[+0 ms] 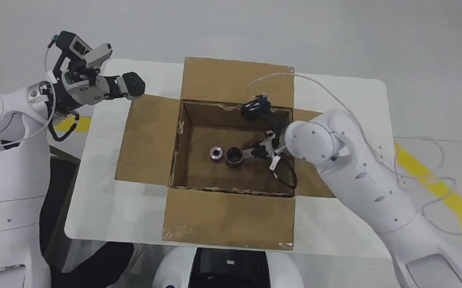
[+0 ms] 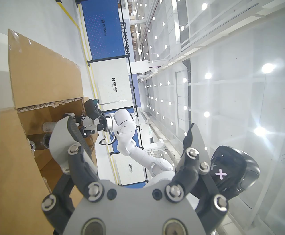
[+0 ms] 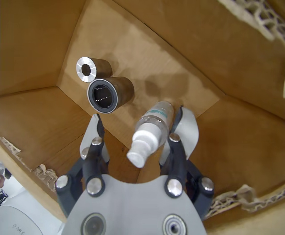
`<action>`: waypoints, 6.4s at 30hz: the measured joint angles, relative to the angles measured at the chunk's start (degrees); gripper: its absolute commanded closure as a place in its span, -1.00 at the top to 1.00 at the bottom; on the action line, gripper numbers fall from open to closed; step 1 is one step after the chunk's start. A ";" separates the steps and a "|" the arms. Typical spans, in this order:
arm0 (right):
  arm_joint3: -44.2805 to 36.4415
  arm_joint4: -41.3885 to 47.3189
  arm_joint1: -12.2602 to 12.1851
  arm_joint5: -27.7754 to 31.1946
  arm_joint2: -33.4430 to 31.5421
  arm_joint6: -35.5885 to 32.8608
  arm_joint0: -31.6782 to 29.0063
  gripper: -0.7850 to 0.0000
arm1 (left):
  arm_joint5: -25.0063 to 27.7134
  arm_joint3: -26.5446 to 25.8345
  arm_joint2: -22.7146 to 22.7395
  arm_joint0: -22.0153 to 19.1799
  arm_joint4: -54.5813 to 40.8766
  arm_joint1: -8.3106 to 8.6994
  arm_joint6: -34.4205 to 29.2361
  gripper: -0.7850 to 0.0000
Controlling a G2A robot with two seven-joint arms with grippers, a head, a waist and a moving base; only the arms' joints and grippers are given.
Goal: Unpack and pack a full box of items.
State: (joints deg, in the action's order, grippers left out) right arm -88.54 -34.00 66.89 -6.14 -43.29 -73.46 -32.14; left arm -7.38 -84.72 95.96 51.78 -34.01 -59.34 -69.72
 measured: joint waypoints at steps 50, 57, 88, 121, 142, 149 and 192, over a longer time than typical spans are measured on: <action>-28.30 -15.44 -1.49 -2.05 -13.50 -0.78 -8.38 -1.00 | 0.00 0.00 0.00 0.00 0.00 0.00 0.00 1.00; -33.57 -17.45 -2.89 -2.82 -22.20 0.29 -13.81 -1.00 | 0.00 0.00 0.00 0.00 0.00 0.00 0.00 1.00; -29.67 -25.33 -5.71 -4.47 -51.19 13.37 -39.01 -1.00 | 0.00 0.00 0.00 0.00 0.00 0.00 0.00 1.00; -18.87 -34.76 -4.40 -13.00 -42.50 12.25 -38.00 -1.00 | 0.00 0.00 0.00 0.00 0.00 0.00 0.00 1.00; -13.77 -33.48 -3.47 -12.43 -40.90 14.32 -36.50 0.06 | 0.00 0.00 0.00 0.00 0.00 0.00 0.00 1.00; -14.80 -32.92 -3.32 -12.64 -41.76 14.51 -36.77 0.88 | 0.00 0.00 0.00 0.00 0.00 0.00 0.00 1.00; -33.85 -35.12 -0.69 5.12 -19.91 9.73 -22.66 1.00 | 0.00 0.00 0.00 0.00 0.00 0.00 0.00 1.00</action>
State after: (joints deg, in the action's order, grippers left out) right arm -122.40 -69.12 66.20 -1.03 -63.20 -63.73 -54.80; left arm -7.38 -84.72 95.96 51.78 -34.01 -59.34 -69.72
